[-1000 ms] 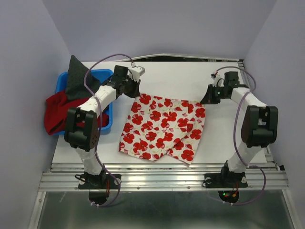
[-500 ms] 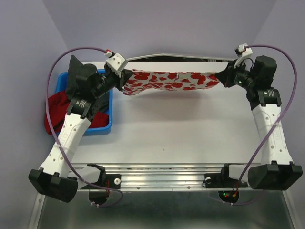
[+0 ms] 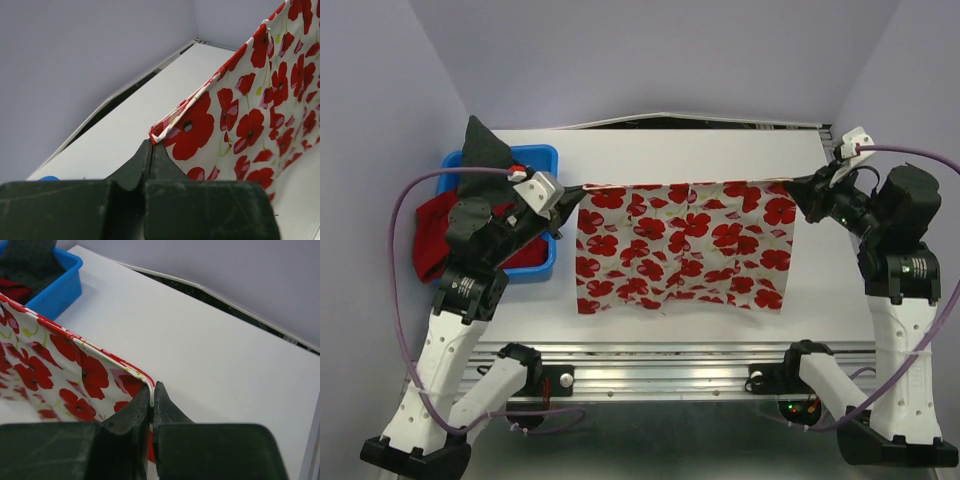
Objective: Fold and stack the skirts
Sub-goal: Flatten the skirt out
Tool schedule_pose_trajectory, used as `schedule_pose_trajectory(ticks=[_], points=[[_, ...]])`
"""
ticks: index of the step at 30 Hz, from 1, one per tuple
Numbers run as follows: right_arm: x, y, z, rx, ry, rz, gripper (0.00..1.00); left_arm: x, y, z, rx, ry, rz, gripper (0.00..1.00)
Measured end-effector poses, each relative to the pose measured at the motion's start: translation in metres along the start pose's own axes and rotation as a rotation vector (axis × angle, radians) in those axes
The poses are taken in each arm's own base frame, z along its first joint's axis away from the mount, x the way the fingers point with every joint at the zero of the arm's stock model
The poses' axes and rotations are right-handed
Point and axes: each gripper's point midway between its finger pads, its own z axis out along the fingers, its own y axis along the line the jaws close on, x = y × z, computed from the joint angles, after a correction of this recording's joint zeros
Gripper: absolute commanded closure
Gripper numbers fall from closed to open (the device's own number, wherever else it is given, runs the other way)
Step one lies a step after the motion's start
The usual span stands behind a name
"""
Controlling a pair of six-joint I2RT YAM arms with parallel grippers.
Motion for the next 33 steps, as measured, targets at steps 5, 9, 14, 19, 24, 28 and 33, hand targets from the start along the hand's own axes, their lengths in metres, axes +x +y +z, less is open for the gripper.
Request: schedule_pose_trajectory(ticks=[5,9,14,19,24,28,33], points=[[0.026,-0.015,0.027,-0.003,0.068,0.034,0.99,0.013,0.002,0.013,0.019,0.031,-0.018,1.00],[0.101,-0.043,0.076,0.007,0.244,0.126,0.99,0.071,0.009,0.054,0.051,0.172,-0.092,1.00],[0.235,-0.068,0.127,0.017,0.547,0.287,0.99,0.198,0.013,0.103,0.085,0.455,-0.233,1.00],[0.311,-0.089,0.151,0.067,0.699,0.317,0.99,0.292,0.024,0.155,0.111,0.638,-0.320,1.00],[0.340,-0.118,0.164,0.139,0.772,0.242,0.99,0.315,0.055,0.232,0.121,0.619,-0.313,1.00],[0.345,-0.133,0.163,0.184,0.798,0.171,0.99,0.327,0.072,0.278,0.036,0.608,-0.352,0.67],[0.358,-0.131,0.134,0.183,0.912,0.111,0.99,0.333,0.083,0.319,-0.020,0.595,-0.289,0.18]])
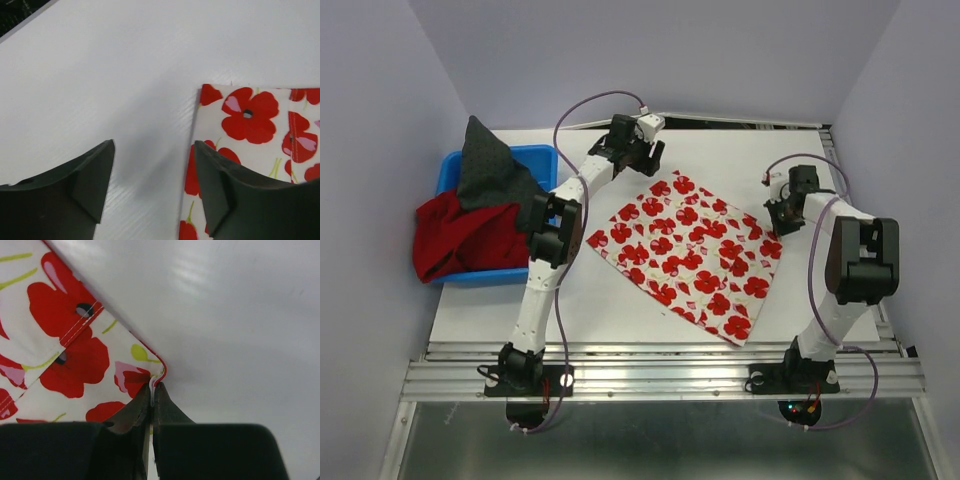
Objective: Fold and stack the skirts
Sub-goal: Flatten the skirt out
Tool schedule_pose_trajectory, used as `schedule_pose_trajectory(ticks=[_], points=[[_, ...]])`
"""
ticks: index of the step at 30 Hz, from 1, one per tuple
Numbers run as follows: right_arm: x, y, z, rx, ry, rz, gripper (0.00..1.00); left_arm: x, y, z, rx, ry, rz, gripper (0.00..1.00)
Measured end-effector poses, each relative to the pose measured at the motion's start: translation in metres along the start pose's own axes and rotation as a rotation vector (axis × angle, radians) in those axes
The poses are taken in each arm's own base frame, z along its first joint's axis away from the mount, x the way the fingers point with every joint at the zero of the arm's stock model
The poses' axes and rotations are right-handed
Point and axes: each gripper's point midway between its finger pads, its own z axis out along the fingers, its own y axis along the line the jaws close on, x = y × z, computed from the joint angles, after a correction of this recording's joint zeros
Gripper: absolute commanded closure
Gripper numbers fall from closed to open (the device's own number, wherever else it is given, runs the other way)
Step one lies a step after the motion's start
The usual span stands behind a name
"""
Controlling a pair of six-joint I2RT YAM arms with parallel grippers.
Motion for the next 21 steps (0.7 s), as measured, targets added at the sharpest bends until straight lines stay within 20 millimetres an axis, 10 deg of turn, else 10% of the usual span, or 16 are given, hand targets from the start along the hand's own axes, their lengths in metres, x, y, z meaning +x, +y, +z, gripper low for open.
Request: schedule_pose_trajectory(ticks=[5,8,10,16,21], points=[[0.072,0.022,-0.045,-0.046,0.169,-0.081,0.85,-0.007,0.008,-0.006,-0.049,0.006,0.018,0.14],[0.096,0.050,-0.079,-0.087,0.206,-0.165,0.22,0.001,0.001,-0.034,-0.057,0.048,0.005,0.14],[0.106,0.068,-0.099,-0.125,0.224,-0.206,0.16,0.006,-0.010,-0.069,-0.057,0.085,-0.011,0.16],[0.099,0.069,-0.132,-0.104,0.220,-0.225,0.22,0.005,-0.046,-0.183,-0.063,0.051,-0.027,0.36],[0.055,0.061,-0.141,-0.076,0.101,-0.241,0.60,0.043,-0.068,-0.211,-0.030,0.085,-0.048,0.46]])
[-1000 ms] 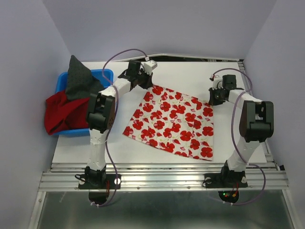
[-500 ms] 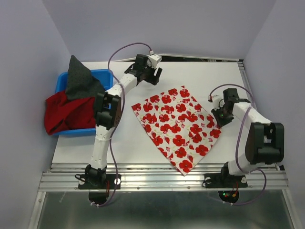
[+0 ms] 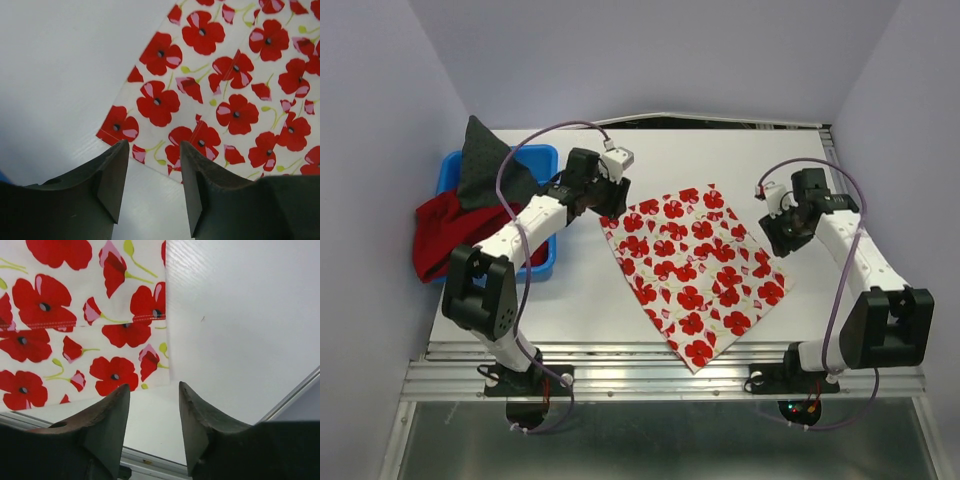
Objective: Fold and stack the skirts
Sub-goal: Flatten the skirt out
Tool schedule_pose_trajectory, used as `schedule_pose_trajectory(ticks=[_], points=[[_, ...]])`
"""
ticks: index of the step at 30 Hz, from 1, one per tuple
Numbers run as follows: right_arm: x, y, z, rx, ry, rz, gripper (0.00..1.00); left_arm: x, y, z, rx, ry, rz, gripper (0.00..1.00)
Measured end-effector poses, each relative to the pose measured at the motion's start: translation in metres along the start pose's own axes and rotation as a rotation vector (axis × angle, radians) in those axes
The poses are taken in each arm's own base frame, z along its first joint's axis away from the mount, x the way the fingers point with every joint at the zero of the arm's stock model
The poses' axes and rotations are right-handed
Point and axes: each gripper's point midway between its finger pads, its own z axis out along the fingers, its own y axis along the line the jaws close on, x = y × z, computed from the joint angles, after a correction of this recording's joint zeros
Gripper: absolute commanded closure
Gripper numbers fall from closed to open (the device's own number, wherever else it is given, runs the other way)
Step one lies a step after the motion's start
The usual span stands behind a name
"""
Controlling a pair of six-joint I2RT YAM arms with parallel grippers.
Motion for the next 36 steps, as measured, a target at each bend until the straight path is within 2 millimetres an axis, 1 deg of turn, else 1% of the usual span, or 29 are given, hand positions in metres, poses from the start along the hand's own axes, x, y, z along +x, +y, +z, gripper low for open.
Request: schedule_pose_trajectory(ticks=[1,2,3,4,6,8,10,13,14,17,19,22,23,24,25,28,31,34,36], points=[[-0.003,-0.001,0.001,-0.001,-0.006,0.000,0.66,0.010,-0.002,0.004,0.008,0.023,-0.004,0.48],[-0.007,-0.002,0.006,-0.011,-0.002,-0.009,0.71,0.028,-0.007,0.012,0.022,0.069,-0.010,0.48],[-0.007,-0.003,0.014,-0.022,0.018,-0.009,0.76,0.044,-0.011,0.019,0.036,0.111,-0.016,0.49],[-0.006,-0.004,0.024,-0.036,0.044,-0.014,0.79,0.057,-0.016,0.024,0.052,0.147,-0.019,0.53],[0.002,-0.003,0.045,-0.067,0.105,-0.022,0.86,0.080,-0.025,0.031,0.077,0.211,-0.021,0.57],[0.012,0.001,0.064,-0.088,0.150,-0.038,0.86,0.096,-0.034,0.040,0.100,0.259,-0.017,0.58],[0.026,0.009,0.075,-0.105,0.193,-0.065,0.86,0.103,-0.038,0.045,0.110,0.281,-0.014,0.60],[0.049,0.027,0.086,-0.127,0.256,-0.132,0.86,0.113,-0.041,0.058,0.120,0.319,-0.014,0.60],[0.052,0.031,0.088,-0.124,0.269,-0.156,0.86,0.117,-0.040,0.062,0.118,0.340,-0.019,0.60],[0.055,0.040,0.089,-0.098,0.293,-0.238,0.85,0.118,-0.032,0.078,0.110,0.376,-0.025,0.62],[0.054,0.049,0.089,-0.095,0.311,-0.284,0.84,0.112,-0.025,0.090,0.106,0.384,-0.029,0.63],[0.053,0.074,0.087,-0.128,0.345,-0.368,0.82,0.096,-0.009,0.106,0.083,0.361,-0.014,0.63],[0.053,0.081,0.086,-0.142,0.353,-0.384,0.82,0.095,-0.005,0.110,0.081,0.363,-0.015,0.63],[0.053,0.092,0.085,-0.165,0.368,-0.405,0.82,0.092,-0.002,0.112,0.078,0.365,-0.009,0.63],[0.054,0.098,0.084,-0.182,0.376,-0.414,0.82,0.090,0.001,0.112,0.072,0.362,-0.003,0.63],[0.054,0.127,0.080,-0.263,0.401,-0.448,0.81,0.086,0.009,0.113,0.057,0.369,0.015,0.62],[0.055,0.152,0.075,-0.368,0.417,-0.455,0.75,0.088,0.008,0.111,0.070,0.383,0.039,0.62],[0.056,0.178,0.068,-0.493,0.418,-0.448,0.73,0.092,0.006,0.108,0.093,0.403,0.066,0.60],[0.054,0.195,0.061,-0.575,0.400,-0.447,0.69,0.095,0.003,0.106,0.117,0.411,0.086,0.55]])
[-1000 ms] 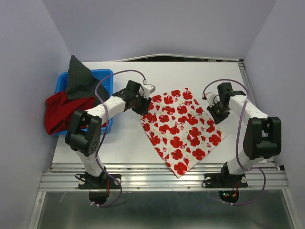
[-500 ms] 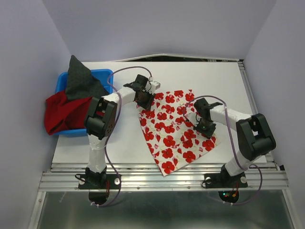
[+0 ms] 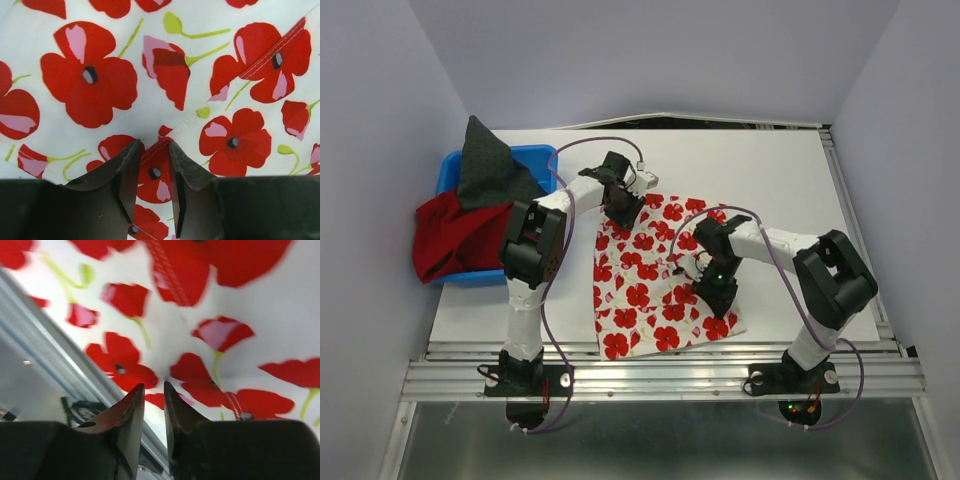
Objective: Fold and stack the skirts
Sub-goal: Flatten the skirt out
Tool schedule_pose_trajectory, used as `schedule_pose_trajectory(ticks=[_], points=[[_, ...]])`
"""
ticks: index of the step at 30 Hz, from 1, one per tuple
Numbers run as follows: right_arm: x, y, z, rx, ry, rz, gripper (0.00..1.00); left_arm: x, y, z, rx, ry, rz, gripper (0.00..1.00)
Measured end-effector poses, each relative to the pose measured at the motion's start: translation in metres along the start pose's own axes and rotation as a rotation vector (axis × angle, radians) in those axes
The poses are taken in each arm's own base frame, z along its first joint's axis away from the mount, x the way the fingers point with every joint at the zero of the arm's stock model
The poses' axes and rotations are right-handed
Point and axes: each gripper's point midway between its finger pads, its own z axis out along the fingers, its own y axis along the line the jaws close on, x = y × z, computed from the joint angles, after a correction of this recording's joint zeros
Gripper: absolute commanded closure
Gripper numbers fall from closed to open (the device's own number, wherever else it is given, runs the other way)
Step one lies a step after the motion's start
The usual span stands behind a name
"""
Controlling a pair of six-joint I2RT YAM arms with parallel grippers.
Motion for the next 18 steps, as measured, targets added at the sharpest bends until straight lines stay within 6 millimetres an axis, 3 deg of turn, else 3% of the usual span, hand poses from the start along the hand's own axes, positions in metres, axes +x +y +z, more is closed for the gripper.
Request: schedule_pose_trajectory(ticks=[4,9,11,13,16,18], points=[[-0.021,0.030,-0.009,-0.140,-0.072,-0.041,0.71,0.003,-0.008,0.000,0.046,0.011,0.048,0.49],[-0.051,0.029,-0.035,-0.135,-0.171,-0.056,0.68,0.005,-0.020,-0.004,0.123,0.007,0.089,0.41],[-0.068,0.011,-0.058,-0.084,-0.265,-0.028,0.67,0.002,-0.022,-0.012,0.148,-0.004,0.101,0.39],[-0.085,-0.019,-0.091,-0.009,-0.383,0.023,0.64,-0.012,-0.019,-0.027,0.158,-0.044,0.120,0.38],[-0.104,-0.089,-0.153,0.156,-0.595,0.146,0.61,-0.048,0.002,-0.052,0.118,-0.136,0.146,0.35],[-0.112,-0.131,-0.186,0.244,-0.688,0.209,0.61,-0.083,0.026,-0.079,0.058,-0.231,0.169,0.34]])
